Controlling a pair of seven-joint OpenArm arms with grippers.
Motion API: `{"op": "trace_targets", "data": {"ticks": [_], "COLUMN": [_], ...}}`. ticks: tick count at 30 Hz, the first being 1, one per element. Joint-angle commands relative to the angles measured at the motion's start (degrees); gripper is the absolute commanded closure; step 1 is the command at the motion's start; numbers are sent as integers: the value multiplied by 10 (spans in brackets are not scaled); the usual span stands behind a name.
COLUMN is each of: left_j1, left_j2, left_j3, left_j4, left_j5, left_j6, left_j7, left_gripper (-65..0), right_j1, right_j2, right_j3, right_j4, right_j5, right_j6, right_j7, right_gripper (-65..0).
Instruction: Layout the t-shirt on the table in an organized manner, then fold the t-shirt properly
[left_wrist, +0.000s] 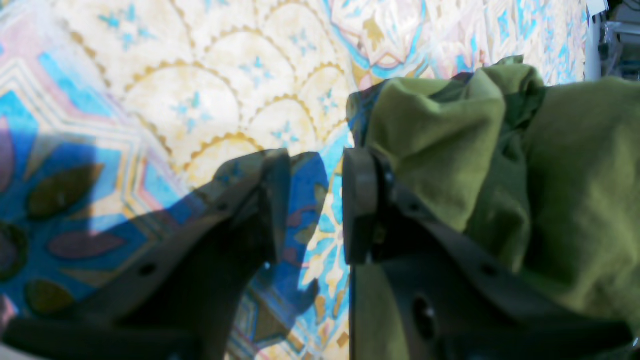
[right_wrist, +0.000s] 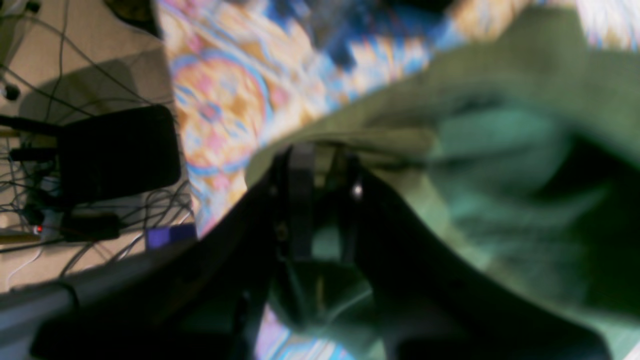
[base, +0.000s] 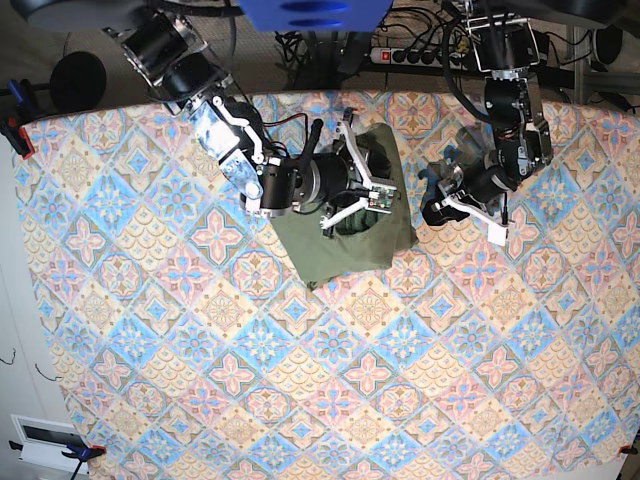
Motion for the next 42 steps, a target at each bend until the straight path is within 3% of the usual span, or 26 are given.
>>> {"op": "trace_targets", "data": {"ticks": [1,5,11,22,27,34,38,42], "left_j1": [-2,0,0,-2,-3,-3,-3,-2], "left_j2": [-6,-6,-6,-6,-6,-6,-6,-6], "left_j3": [-1,-1,-1,-1,-1,-1,-2,-45], "left_j4": [6,7,7,7,7,7,7,7], "left_j5": [9,9,9,9,9,9,8,0], "left_j6": [5,5,4,4,4,4,4,4], "left_j7": [6,6,6,6,6,6,5,7], "left_gripper": [-168,-168,-168,-168,-168,-168,-168,-168], "right_j1": [10,9,8,-24,-25,-23,-1,35], "right_j2": [1,4,46,48,45,-9,-15,-47], "right_j3": [13,104,185,179,98,64,64,63], "right_j4": [14,35,6,-69,-69,-57,-9,-28], "right_j5": [4,4,3,4,5,4,5,5], "right_j6": [1,1,1,1,1,1,1,1], "right_j7": [9,10,10,7,10,10,10,10], "right_gripper": [-79,-77,-77,-78,-78,-78,-79,-79]}}
